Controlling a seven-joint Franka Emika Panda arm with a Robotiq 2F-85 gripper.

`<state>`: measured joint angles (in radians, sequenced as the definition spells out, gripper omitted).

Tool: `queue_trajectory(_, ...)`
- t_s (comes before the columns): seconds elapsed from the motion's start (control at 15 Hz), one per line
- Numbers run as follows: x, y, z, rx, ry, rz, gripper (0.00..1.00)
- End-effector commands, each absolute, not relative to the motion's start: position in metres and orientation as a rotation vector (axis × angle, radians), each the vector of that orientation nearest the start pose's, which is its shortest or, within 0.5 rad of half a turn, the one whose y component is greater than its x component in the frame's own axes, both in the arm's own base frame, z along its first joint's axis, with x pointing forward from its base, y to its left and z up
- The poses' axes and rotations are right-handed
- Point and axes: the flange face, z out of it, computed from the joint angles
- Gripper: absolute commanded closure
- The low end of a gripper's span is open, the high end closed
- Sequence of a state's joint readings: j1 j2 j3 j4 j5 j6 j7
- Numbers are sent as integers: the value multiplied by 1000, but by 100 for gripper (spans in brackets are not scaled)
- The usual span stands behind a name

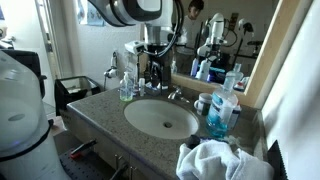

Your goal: Move the white towel to the left of the counter and wipe the counter

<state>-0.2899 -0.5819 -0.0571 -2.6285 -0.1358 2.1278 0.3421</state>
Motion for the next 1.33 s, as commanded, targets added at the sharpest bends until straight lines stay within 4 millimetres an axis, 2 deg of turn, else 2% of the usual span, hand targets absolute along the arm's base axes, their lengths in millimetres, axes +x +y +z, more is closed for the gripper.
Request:
queue_trajectory(0.0, 361, -174, 412, -3024, 1212, -173, 0)
queue_trajectory(0.33, 364, -240, 371, -2950, 1472, -248, 0)
queue_trajectory(0.6, 360, -293, 346, -2903, 1643, -294, 0)
queue_trajectory(0.8, 356, -324, 329, -2872, 1754, -302, 0)
queue_trajectory(1.07, 349, -351, 316, -2849, 1892, -305, 0)
queue_trajectory(1.27, 347, -362, 310, -2849, 1956, -322, 0)
